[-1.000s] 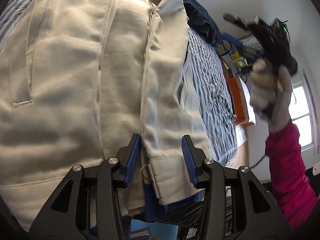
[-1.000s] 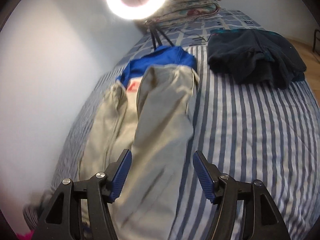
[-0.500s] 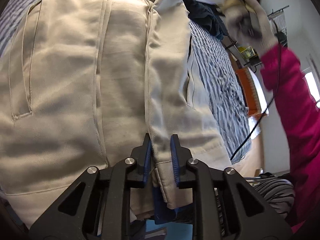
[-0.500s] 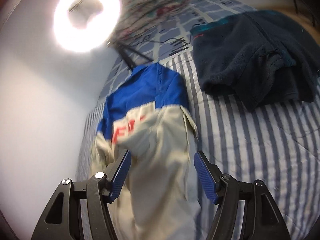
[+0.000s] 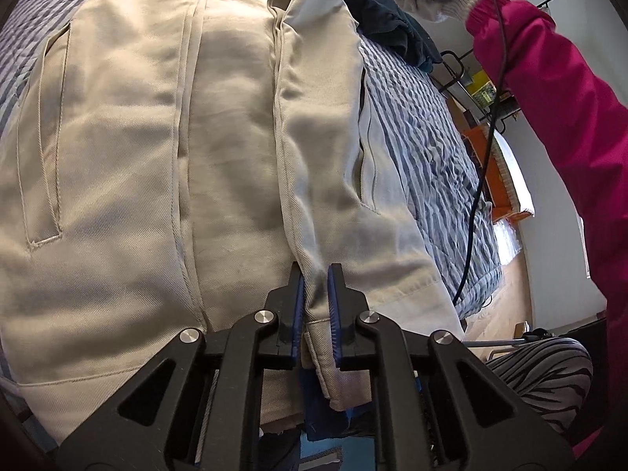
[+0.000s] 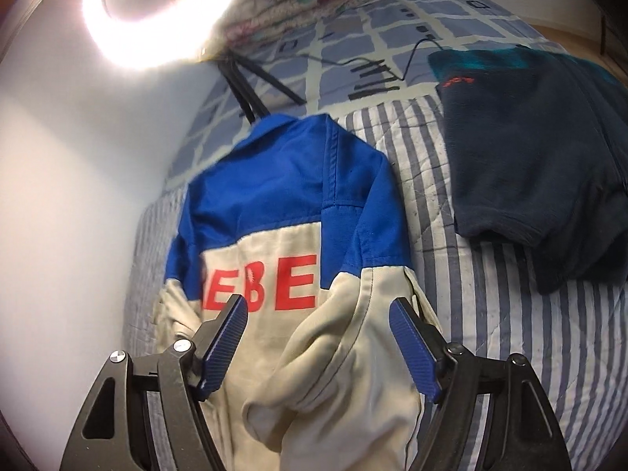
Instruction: Fold large clothes
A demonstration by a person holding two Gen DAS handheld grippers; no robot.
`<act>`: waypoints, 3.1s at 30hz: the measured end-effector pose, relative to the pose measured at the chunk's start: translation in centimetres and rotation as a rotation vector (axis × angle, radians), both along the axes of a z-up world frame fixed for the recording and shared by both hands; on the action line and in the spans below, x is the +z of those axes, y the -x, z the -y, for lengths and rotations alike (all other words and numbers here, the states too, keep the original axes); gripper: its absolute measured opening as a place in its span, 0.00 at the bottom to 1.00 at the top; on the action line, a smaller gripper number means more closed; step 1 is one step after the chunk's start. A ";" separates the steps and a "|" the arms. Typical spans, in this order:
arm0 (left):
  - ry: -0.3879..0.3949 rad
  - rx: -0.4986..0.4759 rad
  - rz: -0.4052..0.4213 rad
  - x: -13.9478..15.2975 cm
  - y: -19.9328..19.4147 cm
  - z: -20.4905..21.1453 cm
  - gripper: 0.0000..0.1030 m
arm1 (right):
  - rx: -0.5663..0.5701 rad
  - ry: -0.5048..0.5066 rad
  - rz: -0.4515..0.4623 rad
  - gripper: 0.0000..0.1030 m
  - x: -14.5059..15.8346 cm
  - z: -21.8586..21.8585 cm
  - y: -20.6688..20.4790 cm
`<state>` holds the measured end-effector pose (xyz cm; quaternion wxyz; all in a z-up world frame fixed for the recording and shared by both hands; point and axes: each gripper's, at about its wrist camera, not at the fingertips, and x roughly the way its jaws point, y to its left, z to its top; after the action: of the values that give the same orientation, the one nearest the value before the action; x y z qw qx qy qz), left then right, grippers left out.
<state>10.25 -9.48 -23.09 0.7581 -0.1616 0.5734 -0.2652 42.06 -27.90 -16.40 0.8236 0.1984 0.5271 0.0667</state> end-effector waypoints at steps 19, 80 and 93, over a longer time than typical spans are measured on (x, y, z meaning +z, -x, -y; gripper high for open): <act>0.065 0.020 -0.025 -0.2 0.8 -1.7 0.18 | 0.016 0.044 -0.030 0.05 0.0 -0.5 0.8; -0.215 -0.002 0.197 6.9 9.7 -7.6 0.06 | 0.356 0.219 0.108 0.24 -8.7 -13.7 19.4; -0.262 0.114 0.195 7.5 6.3 -14.6 0.23 | 0.389 0.202 0.193 0.31 -3.5 -8.5 34.0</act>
<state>3.92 5.15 -15.54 0.8386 -0.0674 0.5166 -0.1592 8.02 -19.41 -19.91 0.8575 0.0023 0.4783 0.1895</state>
